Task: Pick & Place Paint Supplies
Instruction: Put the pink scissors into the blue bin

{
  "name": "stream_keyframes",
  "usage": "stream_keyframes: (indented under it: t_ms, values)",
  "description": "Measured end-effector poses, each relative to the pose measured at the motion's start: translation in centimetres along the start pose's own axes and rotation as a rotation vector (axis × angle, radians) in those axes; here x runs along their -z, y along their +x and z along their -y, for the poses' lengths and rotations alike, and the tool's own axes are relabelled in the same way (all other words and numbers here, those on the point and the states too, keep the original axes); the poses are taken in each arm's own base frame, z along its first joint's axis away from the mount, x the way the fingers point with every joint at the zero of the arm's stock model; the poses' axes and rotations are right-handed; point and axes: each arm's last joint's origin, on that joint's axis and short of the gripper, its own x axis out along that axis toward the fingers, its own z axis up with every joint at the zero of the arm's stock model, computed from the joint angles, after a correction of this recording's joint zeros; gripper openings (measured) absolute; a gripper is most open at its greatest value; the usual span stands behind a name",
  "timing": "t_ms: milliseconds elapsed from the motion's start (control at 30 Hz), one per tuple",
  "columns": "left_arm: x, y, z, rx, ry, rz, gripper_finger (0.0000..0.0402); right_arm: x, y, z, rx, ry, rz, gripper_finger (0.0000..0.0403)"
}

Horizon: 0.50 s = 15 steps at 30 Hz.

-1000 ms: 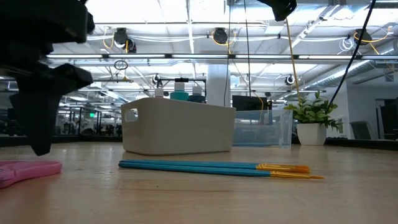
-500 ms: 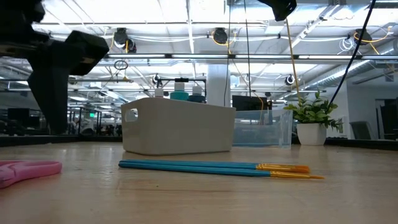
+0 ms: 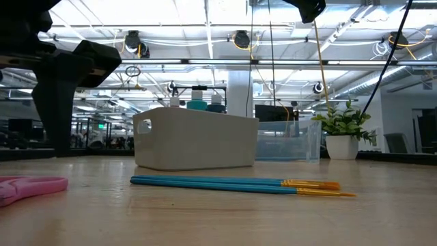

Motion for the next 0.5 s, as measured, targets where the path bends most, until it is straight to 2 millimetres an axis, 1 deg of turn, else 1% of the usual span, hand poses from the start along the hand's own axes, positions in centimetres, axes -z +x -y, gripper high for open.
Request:
stream_keyframes:
  t_ms: [67,133,400,500]
  values:
    - [0.01,0.00,0.00,0.000,0.017,-0.001,0.0211,0.00,0.00,0.00,0.000,0.000,0.000,0.0279]
    - [0.02,0.00,0.00,0.000,0.029,-0.002,0.0200,0.00,0.00,0.00,0.000,0.000,0.000,0.0279]
    - [0.08,0.02,0.07,0.029,0.056,-0.008,0.0106,0.00,0.00,0.00,0.000,0.007,0.000,0.0279]
    - [0.06,0.02,0.11,0.044,0.050,-0.006,0.0083,0.00,0.00,0.00,0.000,0.007,0.000,0.0279]
